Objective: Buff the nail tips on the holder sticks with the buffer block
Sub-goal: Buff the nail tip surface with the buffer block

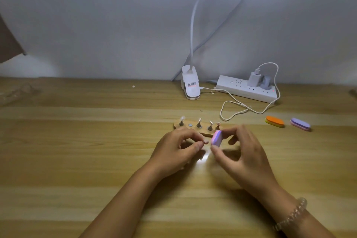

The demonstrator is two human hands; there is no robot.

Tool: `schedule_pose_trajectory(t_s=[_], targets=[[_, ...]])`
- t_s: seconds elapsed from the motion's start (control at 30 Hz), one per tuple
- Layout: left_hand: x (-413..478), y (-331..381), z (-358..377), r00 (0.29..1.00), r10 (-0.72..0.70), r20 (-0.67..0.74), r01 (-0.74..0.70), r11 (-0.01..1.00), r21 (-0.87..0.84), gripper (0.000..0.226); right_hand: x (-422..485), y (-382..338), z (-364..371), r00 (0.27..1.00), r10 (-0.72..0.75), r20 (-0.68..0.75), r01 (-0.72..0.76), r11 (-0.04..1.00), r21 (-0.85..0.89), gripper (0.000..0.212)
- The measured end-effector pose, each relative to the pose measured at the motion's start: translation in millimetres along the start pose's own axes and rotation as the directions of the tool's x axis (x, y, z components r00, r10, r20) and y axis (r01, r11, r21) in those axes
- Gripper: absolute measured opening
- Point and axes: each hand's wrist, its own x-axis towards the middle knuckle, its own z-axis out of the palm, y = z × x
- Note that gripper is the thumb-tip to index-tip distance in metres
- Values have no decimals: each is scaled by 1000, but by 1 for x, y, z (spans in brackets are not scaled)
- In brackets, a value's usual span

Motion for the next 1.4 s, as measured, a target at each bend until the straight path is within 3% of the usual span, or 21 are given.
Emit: schedule_pose_trajectory(t_s=[0.07,0.2,0.3,0.47,0.57,0.73,0.83,1.0,1.13,1.27,1.37,1.4], targets=[[0,2,0,1000,4,3,-4,1000,0,17,-4,-5,3,989,-108,99,111,993,-26,28],[-1,4,0,999,38,-32,-37,999,19,18,1,-3,1,995,-24,97,29,998,-56,24],[-1,2,1,999,24,-29,-23,999,36,21,-2,-6,3,983,-116,143,125,991,-57,25],[0,0,2,1000,8,-19,-8,999,33,14,1,-4,1,995,37,88,-33,998,-44,22],[-1,-1,2,1000,8,5,-8,999,54,17,-3,-9,4,985,-75,157,91,991,-99,26],[-1,1,2,1000,19,-19,-19,1000,-16,6,4,3,-1,990,144,9,-144,986,81,21],[-1,3,1,999,47,-28,-45,998,42,5,3,3,-4,990,141,-9,-138,979,152,20],[-2,3,1,998,68,1,-68,997,22,13,-3,-7,0,989,-96,109,97,995,-6,30],[-1,2,1,998,61,6,-62,998,26,13,1,-4,2,998,-5,66,11,995,-94,30],[-1,0,2,998,68,17,-69,992,105,13,-3,-6,5,978,-124,169,152,975,-160,31],[0,-2,2,997,73,15,-74,993,89,12,1,-3,1,996,-7,92,18,993,-120,31],[0,-2,2,997,75,18,-77,993,89,12,1,-3,1,996,-23,92,35,991,-132,31]])
